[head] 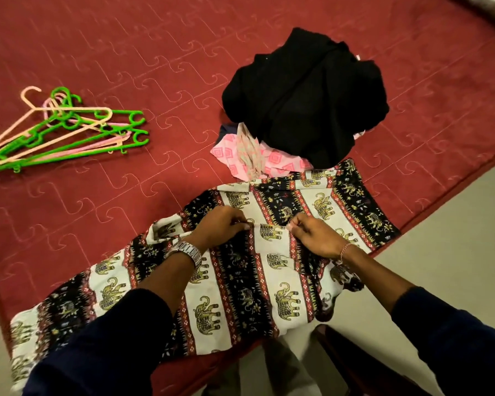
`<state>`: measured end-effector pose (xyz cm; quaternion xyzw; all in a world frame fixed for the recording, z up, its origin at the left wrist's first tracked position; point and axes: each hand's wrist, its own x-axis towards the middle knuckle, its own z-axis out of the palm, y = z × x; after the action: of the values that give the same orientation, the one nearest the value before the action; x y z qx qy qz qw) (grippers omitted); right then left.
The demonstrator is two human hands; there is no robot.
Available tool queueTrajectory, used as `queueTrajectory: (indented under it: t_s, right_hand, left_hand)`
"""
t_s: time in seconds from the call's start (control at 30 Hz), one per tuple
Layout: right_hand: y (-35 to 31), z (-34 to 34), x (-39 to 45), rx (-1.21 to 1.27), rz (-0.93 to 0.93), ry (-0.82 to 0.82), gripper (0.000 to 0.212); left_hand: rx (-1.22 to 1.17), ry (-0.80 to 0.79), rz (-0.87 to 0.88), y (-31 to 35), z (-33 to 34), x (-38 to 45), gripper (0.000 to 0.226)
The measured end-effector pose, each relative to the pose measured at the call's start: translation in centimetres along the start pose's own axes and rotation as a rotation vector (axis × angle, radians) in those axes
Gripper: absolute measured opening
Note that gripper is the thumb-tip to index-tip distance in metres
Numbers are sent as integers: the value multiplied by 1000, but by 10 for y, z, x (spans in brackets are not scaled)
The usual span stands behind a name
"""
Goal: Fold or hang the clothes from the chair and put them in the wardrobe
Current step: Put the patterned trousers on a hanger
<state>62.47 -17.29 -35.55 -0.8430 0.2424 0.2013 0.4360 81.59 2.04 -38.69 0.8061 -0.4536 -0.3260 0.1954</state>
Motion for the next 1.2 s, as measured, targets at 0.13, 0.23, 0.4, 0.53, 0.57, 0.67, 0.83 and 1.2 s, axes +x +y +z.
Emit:
queueTrajectory:
  t_s: [0.13, 0.23, 0.4, 0.53, 0.57, 0.67, 0.83, 1.2]
  right_hand:
    - [15, -12, 3, -90, 151, -259, 55]
    - [39, -35, 3, -317, 256, -415, 79]
    - [53, -97, 22, -329, 227, -198, 89]
    - [60, -124, 51, -520, 155, 75, 95]
    - [62, -127, 56, -626, 166, 100, 92]
    - [70, -131, 63, -784, 172, 232, 82]
    - [84, -130, 68, -649, 142, 518, 59]
    - [78, -158, 82, -436, 182, 305, 46]
  left_hand:
    - [-5, 91, -88, -6, -3, 7, 16]
    - [11, 170, -128, -14, -5, 10, 13]
    - [38, 290, -205, -24, -6, 13, 13]
    - [68, 315, -189, -37, -7, 12, 25]
    - [77, 298, -174, -40, -7, 10, 30]
    - [146, 236, -130, -50, -10, 5, 36]
    - [181, 261, -130, -67, -20, 3, 21]
    - [135, 177, -148, -69, -29, -8, 55]
